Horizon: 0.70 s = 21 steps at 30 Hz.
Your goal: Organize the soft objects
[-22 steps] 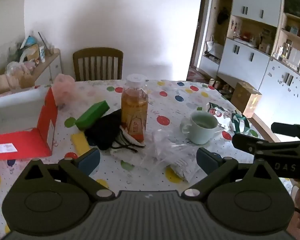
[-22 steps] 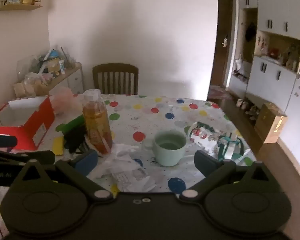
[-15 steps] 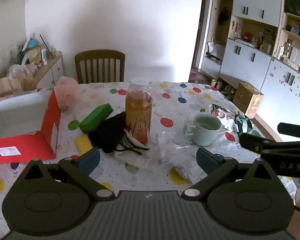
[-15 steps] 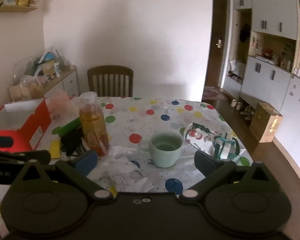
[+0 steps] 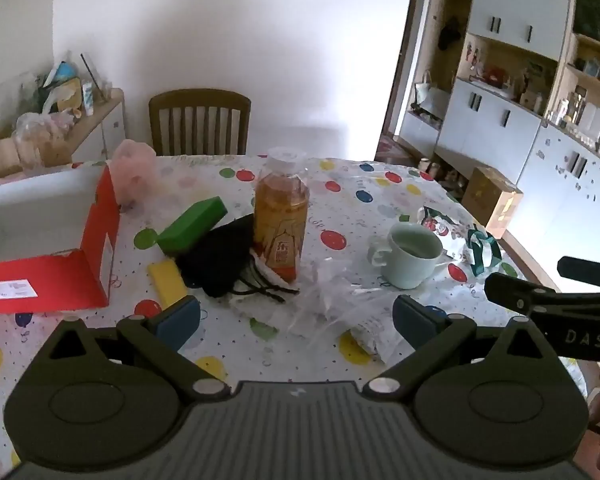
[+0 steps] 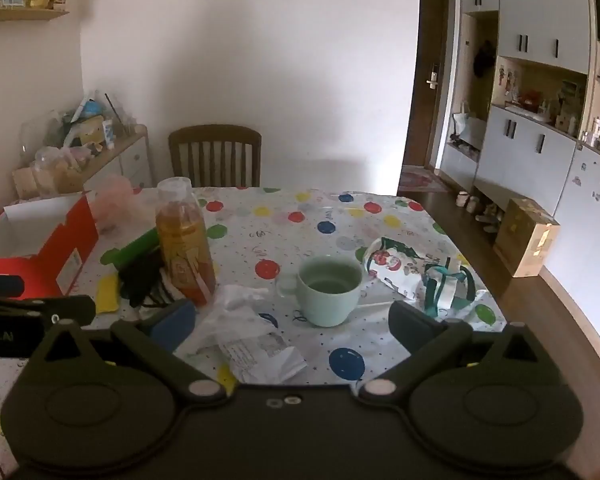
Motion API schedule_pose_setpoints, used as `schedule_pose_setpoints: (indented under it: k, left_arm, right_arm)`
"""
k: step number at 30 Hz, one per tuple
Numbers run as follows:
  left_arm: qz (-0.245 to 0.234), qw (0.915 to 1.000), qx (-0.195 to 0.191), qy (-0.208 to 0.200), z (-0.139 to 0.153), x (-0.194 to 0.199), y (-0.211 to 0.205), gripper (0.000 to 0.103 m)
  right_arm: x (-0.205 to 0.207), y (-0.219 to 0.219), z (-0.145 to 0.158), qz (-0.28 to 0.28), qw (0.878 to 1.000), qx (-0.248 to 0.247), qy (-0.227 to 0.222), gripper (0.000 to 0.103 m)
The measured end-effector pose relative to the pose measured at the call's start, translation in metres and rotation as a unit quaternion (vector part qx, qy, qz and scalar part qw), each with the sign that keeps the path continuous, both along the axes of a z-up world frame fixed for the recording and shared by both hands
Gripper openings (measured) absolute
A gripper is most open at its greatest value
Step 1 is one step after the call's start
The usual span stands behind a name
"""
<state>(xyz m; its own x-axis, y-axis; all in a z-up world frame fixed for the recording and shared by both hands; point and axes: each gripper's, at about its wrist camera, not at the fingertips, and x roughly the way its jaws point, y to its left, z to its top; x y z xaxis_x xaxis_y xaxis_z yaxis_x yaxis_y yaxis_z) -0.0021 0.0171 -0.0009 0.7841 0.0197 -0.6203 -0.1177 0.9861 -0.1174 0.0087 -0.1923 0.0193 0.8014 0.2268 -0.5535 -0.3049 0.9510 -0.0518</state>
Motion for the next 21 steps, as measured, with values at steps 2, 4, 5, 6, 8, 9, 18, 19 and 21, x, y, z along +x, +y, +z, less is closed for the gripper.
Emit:
schedule_pose_setpoints:
  k: [2,4,5,6,8,9,18,19,21]
  left_arm:
    - [0.004,1.0,-0.001,-0.001,0.0004,-0.0008,0.0013,0.103]
    - [0.005,1.0,0.0,-0.004,0.0016,-0.0024,0.0019,0.103]
    - [0.004,1.0,0.0,-0.006,0.0021,-0.0032,0.0014,0.103]
    - [0.002,1.0,0.001,-0.008,0.0027,-0.0041,0.001,0.103]
    - [0.002,0.9999,0.005,-0.009,0.0035,-0.0045,-0.0002,0.103]
    - [0.003,0.9999,0.007,-0.008,0.0034,-0.0047,-0.0003,0.103]
    - [0.015,0.9999,-0.003,0.006,-0.0009,-0.0046,0.006,0.103]
    - [0.015,0.9999,-0.005,0.006,-0.0009,-0.0046,0.006,0.103]
    - [0.015,0.9999,-0.006,0.005,-0.0013,-0.0049,0.0064,0.103]
  right_arm:
    - [-0.0012,0.0013,0.0005,0.0,1.0,-0.001,0.0,0.103]
    - [0.0,0.0007,0.0015,0.004,1.0,0.0,0.001,0.103]
    - [0.0,0.0012,0.002,0.003,1.0,0.0,0.001,0.103]
    - [0.0,0.0012,0.0018,0.002,1.0,-0.001,-0.001,0.103]
    - [-0.0013,0.0015,0.0013,0.001,1.0,0.0,-0.001,0.103]
    - [-0.0017,0.0021,0.0008,0.0,1.0,-0.001,0.0,0.103]
    - [-0.0036,0.0006,-0.002,-0.003,1.0,0.005,0.007,0.103]
    - [-0.0038,0.0006,-0.0021,-0.002,1.0,0.005,0.008,0.103]
    - [-0.004,0.001,-0.0021,-0.002,1.0,0.005,0.008,0.103]
